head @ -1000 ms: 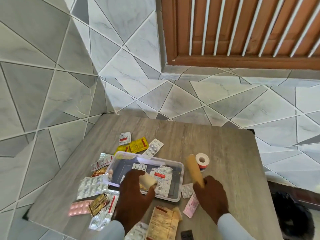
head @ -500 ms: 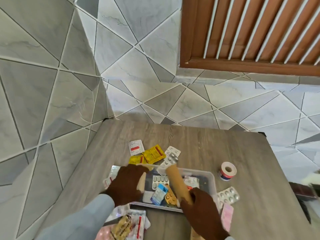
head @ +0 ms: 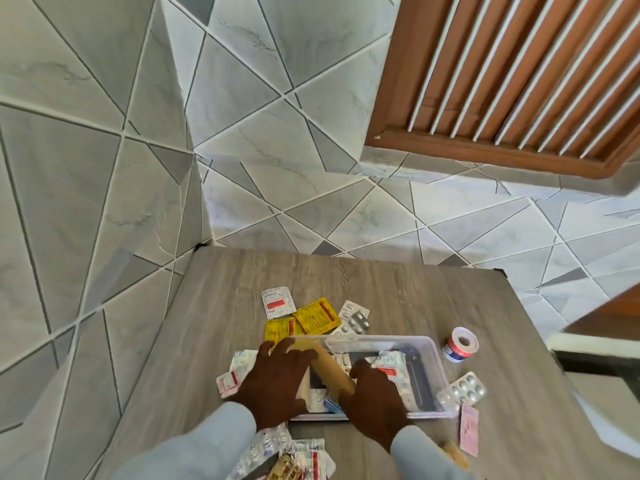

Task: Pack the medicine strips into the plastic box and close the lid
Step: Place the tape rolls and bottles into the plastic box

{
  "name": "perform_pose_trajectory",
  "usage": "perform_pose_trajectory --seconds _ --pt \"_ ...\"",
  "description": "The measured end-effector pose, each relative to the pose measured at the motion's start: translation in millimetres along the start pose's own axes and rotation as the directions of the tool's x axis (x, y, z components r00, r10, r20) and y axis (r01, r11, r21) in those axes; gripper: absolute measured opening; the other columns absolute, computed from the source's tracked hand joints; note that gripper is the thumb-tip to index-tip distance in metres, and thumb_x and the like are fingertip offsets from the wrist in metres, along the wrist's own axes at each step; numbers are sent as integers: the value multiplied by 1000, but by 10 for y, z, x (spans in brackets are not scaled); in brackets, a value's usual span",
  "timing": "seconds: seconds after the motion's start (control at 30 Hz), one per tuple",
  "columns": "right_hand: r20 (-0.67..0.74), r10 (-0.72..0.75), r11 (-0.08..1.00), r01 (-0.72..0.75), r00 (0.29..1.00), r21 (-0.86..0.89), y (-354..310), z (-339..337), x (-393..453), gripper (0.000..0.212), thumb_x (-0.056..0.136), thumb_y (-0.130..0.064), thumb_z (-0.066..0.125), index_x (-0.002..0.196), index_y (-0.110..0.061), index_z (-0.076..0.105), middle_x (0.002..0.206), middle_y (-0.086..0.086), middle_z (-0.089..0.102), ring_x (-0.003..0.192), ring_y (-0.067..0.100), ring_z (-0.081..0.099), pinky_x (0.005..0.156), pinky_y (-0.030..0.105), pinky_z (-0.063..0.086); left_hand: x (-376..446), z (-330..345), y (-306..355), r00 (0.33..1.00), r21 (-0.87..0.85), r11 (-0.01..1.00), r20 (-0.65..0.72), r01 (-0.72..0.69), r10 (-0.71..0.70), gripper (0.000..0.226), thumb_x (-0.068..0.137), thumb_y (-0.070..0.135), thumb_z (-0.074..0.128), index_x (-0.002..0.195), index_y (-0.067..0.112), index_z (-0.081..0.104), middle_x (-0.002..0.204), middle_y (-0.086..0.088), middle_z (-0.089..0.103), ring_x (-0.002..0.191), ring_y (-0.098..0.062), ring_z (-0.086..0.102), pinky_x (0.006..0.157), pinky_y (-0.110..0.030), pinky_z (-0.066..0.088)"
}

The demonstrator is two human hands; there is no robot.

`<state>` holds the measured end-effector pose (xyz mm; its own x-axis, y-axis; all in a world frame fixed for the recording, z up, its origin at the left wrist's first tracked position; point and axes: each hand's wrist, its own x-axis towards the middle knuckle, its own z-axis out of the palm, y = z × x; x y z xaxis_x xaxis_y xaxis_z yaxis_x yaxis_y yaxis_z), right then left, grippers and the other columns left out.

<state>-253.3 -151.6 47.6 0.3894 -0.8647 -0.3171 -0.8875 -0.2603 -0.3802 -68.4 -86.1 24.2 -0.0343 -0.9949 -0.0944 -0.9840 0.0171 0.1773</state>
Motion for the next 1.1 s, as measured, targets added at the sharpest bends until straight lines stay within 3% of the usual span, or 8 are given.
perform_pose_trajectory --seconds 0.13,0.23,0.3,0.47,0.7,0.83,0.93,1.1 --pt "-30 -91 993 88 995 -72 70 -169 164 16 85 -17 56 98 -25 50 99 1 62 92 21 61 77 30 46 -23 -33 -23 997 -73 996 44 59 -56 66 83 39 60 141 31 30 152 4 32 147 -18 10 118 -45 5" --pt "-77 -114 990 106 991 -97 131 -234 294 17 90 -13 51 87 -29 43 93 -2 60 86 19 59 71 26 42 -52 26 -63 999 24 999 48 21 -23 57 58 50 76 111 35 63 121 11 65 129 -14 49 107 -43 36" --pt "-84 -96 995 96 992 0 115 -184 332 21 89 -9 47 85 -30 46 91 -4 58 80 15 56 71 29 46 -50 65 -30 999 126 992 27 15 -19 42 54 48 77 92 33 70 100 13 73 120 -14 58 107 -42 32" --pt "-70 -95 994 98 993 38 34 60 357 30 87 1 47 109 -19 54 121 3 50 106 25 54 93 33 45 -40 141 85 995 193 980 81 49 -66 31 95 28 42 120 17 57 138 -5 52 147 -29 4 114 -58 3" --pt "7 -75 992 74 997 107 148 -22 381 33 89 -2 50 115 -22 56 126 1 55 112 18 54 97 23 40 -34 39 128 987 233 969 116 79 -109 35 95 28 42 127 20 52 141 -3 48 147 -31 4 114 -59 3" --pt "-89 -38 943 66 995 326 416 -344 257 28 92 -4 51 114 -21 58 101 -5 59 80 14 59 73 7 48 108 -43 228 990 113 984 -10 139 -139 22 80 30 57 98 25 69 104 2 71 122 -29 53 102 -53 31" --pt "-336 47 934 78 941 349 854 -581 266 22 88 -7 57 106 -16 65 100 -1 64 90 19 63 89 29 52 331 -38 417 975 55 992 -200 110 -97 12 69 32 62 75 27 71 74 7 70 79 -20 66 70 -40 53" --pt "-396 210 922 -45 894 386 1805 -965 408 34 76 -3 69 109 -8 64 109 15 63 103 35 60 93 35 44 850 -59 1109 947 -390 920 -288 22 -145 39 82 38 37 105 23 66 104 1 67 99 -19 60 89 -32 47"
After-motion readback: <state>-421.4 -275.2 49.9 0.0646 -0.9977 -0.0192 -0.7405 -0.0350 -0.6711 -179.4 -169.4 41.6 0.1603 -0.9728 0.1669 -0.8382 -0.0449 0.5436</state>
